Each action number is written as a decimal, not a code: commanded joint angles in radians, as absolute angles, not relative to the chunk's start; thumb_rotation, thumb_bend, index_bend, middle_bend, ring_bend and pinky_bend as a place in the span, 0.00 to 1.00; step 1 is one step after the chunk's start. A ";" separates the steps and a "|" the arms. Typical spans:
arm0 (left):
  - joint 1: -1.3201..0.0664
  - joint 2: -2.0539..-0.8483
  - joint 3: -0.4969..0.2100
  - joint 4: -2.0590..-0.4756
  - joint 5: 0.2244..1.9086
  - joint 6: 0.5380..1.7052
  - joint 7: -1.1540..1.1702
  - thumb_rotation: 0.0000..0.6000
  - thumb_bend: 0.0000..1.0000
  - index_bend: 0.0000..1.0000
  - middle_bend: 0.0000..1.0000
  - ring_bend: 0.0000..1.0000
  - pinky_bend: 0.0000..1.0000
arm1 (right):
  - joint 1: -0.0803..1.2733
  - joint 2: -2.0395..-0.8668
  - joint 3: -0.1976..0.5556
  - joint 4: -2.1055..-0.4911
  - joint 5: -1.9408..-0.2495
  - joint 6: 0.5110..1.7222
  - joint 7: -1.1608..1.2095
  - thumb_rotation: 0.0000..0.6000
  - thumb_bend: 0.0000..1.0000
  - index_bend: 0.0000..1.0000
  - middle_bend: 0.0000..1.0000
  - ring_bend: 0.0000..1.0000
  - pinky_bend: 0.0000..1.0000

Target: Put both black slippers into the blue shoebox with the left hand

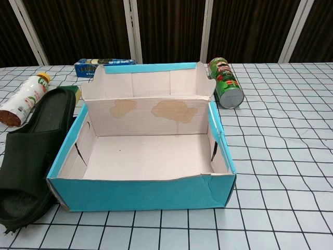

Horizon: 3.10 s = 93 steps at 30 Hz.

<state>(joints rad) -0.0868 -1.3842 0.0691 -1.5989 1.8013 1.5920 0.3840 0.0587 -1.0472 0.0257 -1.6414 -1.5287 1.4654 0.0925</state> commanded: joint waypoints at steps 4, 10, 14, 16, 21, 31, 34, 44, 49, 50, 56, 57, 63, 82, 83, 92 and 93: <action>-0.065 -1.469 0.094 -1.508 1.845 1.593 0.439 1.00 0.17 0.06 0.05 0.00 0.05 | 0.052 -1.042 0.029 -1.635 -1.524 1.476 0.114 1.00 0.31 0.21 0.09 0.14 0.09; -0.056 -1.516 0.100 -1.457 1.853 1.595 0.443 1.00 0.17 0.06 0.06 0.00 0.05 | 0.053 -1.040 0.030 -1.632 -1.523 1.471 0.122 1.00 0.31 0.21 0.09 0.14 0.09; -0.056 -1.544 0.095 -1.432 1.846 1.590 0.429 1.00 0.17 0.06 0.06 0.00 0.05 | 0.053 -1.038 0.029 -1.630 -1.521 1.467 0.124 1.00 0.31 0.21 0.09 0.14 0.09; -0.060 -1.562 0.086 -1.418 1.837 1.584 0.423 1.00 0.17 0.06 0.06 0.00 0.05 | 0.054 -1.036 0.027 -1.631 -1.517 1.459 0.129 1.00 0.31 0.21 0.10 0.14 0.09; -0.071 -1.595 0.081 -1.378 1.827 1.557 0.430 1.00 0.17 0.06 0.06 0.00 0.05 | 0.054 -1.032 0.030 -1.631 -1.509 1.454 0.138 1.00 0.31 0.21 0.10 0.14 0.09; -0.069 -1.679 0.060 -1.274 1.795 1.575 0.359 1.00 0.17 0.06 0.07 0.00 0.05 | 0.057 -1.032 0.033 -1.620 -1.499 1.443 0.152 1.00 0.31 0.21 0.10 0.14 0.09; -0.072 -1.705 0.047 -1.250 1.793 1.592 0.337 1.00 0.17 0.06 0.08 0.00 0.05 | 0.057 -1.032 0.033 -1.618 -1.497 1.440 0.155 1.00 0.31 0.21 0.10 0.14 0.09; -0.082 -1.753 0.017 -1.195 1.769 1.618 0.290 1.00 0.17 0.15 0.22 0.00 0.05 | 0.059 -1.032 0.034 -1.617 -1.496 1.435 0.153 1.00 0.31 0.21 0.10 0.14 0.09; -0.085 -1.756 0.008 -1.204 1.746 1.612 0.287 1.00 0.23 0.27 0.32 0.02 0.06 | 0.057 -1.031 0.034 -1.620 -1.496 1.437 0.153 1.00 0.31 0.21 0.10 0.16 0.09; -0.087 -1.755 0.006 -1.207 1.741 1.607 0.290 1.00 0.24 0.28 0.32 0.02 0.06 | 0.057 -1.031 0.034 -1.620 -1.496 1.437 0.153 1.00 0.31 0.21 0.10 0.16 0.09; -0.106 -1.752 -0.017 -1.219 1.721 1.594 0.300 1.00 0.40 0.40 0.42 0.12 0.13 | 0.056 -1.030 0.034 -1.621 -1.496 1.438 0.153 1.00 0.31 0.21 0.10 0.16 0.09; -0.106 -1.752 -0.021 -1.219 1.719 1.600 0.299 1.00 0.41 0.41 0.45 0.13 0.14 | 0.056 -1.030 0.034 -1.621 -1.496 1.439 0.153 1.00 0.31 0.21 0.10 0.16 0.09; -0.106 -1.722 -0.067 -1.241 1.721 1.676 0.276 1.00 0.46 0.51 0.52 0.17 0.16 | 0.055 -1.031 0.033 -1.622 -1.501 1.442 0.153 1.00 0.31 0.21 0.10 0.16 0.09; -0.388 -1.127 -0.179 -1.591 2.168 1.475 0.584 1.00 0.42 0.51 0.53 0.17 0.20 | 0.059 -1.030 0.030 -1.637 -1.509 1.435 0.140 1.00 0.31 0.21 0.10 0.16 0.09; -0.413 -1.102 -0.186 -1.598 2.191 1.436 0.615 1.00 0.42 0.51 0.53 0.17 0.20 | 0.059 -1.030 0.030 -1.637 -1.505 1.433 0.140 1.00 0.31 0.21 0.10 0.16 0.09; -0.606 -0.992 -0.181 -1.638 2.313 1.097 0.733 1.00 0.44 0.51 0.53 0.17 0.20 | 0.060 -1.031 0.029 -1.642 -1.507 1.431 0.135 1.00 0.31 0.21 0.10 0.16 0.09; -0.628 -0.990 -0.182 -1.646 2.316 1.055 0.747 1.00 0.44 0.52 0.53 0.17 0.20 | 0.061 -1.031 0.029 -1.642 -1.506 1.429 0.135 1.00 0.31 0.21 0.10 0.16 0.09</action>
